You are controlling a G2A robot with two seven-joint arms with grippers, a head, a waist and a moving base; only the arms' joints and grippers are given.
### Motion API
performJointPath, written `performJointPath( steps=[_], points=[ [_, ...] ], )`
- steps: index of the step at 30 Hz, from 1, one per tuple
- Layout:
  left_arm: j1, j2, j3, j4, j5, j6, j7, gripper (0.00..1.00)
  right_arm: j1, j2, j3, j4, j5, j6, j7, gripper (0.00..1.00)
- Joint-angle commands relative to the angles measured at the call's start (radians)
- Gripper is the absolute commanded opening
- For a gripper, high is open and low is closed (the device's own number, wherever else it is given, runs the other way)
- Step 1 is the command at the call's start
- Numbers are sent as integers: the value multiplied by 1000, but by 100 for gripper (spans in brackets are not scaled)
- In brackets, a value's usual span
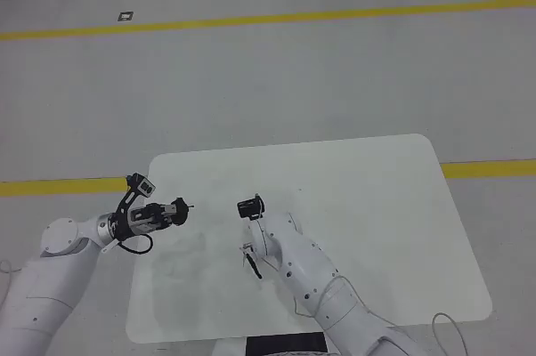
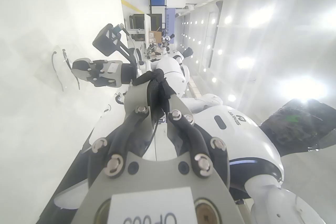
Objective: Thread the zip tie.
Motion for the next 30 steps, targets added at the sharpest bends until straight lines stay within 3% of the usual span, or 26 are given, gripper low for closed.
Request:
performJointPath(
  steps=[1,23,30],
  points=[
    [0,0,0,0,0,0,0,0,-1,2,-6,-10,8,0,-4,0],
    [0,0,0,0,0,0,0,0,-40,30,-49,-112,-4,0,-54,0],
    [0,0,0,0,0,0,0,0,-26,24,-48,-59,35,0,-66,0]
  ],
)
